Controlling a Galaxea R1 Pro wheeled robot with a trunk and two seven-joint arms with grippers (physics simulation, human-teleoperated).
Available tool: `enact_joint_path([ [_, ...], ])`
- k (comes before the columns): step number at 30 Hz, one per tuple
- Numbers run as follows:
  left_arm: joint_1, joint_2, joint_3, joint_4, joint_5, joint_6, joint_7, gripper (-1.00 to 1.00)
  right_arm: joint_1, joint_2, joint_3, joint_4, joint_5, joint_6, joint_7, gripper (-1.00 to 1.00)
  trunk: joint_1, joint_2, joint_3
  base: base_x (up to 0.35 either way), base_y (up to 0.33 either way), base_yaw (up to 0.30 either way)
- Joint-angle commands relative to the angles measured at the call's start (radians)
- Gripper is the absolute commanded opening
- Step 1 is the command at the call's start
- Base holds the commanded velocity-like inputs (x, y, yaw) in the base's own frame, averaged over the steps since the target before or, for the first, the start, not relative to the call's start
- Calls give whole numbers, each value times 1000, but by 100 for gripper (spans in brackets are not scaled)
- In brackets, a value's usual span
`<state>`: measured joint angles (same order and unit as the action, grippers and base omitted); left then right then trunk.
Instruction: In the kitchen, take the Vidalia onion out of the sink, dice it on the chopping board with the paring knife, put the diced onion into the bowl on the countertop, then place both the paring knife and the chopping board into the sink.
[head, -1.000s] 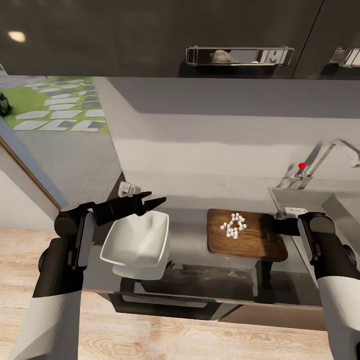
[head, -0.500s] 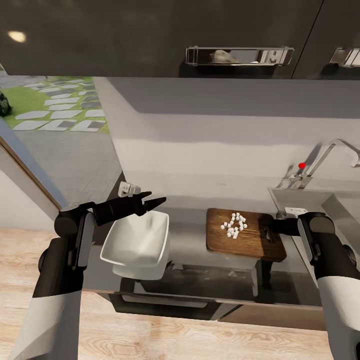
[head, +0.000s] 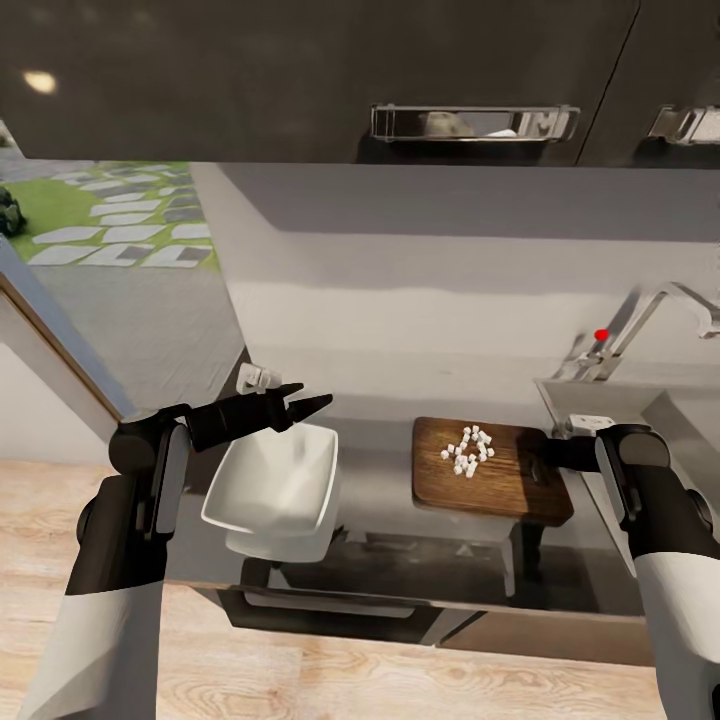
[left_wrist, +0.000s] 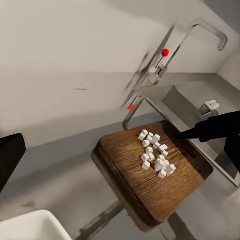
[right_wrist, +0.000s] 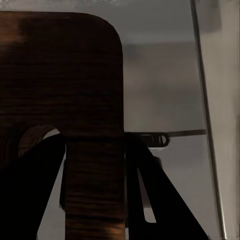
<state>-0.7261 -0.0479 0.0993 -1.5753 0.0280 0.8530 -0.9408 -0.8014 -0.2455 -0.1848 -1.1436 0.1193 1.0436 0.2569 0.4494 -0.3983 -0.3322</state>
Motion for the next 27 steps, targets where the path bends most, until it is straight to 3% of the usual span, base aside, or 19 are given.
enact_joint_path([
  [1, -1, -1, 2, 0, 3, 9, -3, 100, -1, 0, -1, -1, 10, 4, 10, -100, 1, -2, 0, 0, 0, 0],
  [27, -1, 0, 2, 1, 3, 9, -3, 100, -1, 0, -1, -1, 10, 4, 10, -100, 1, -2, 41, 0, 0, 0],
])
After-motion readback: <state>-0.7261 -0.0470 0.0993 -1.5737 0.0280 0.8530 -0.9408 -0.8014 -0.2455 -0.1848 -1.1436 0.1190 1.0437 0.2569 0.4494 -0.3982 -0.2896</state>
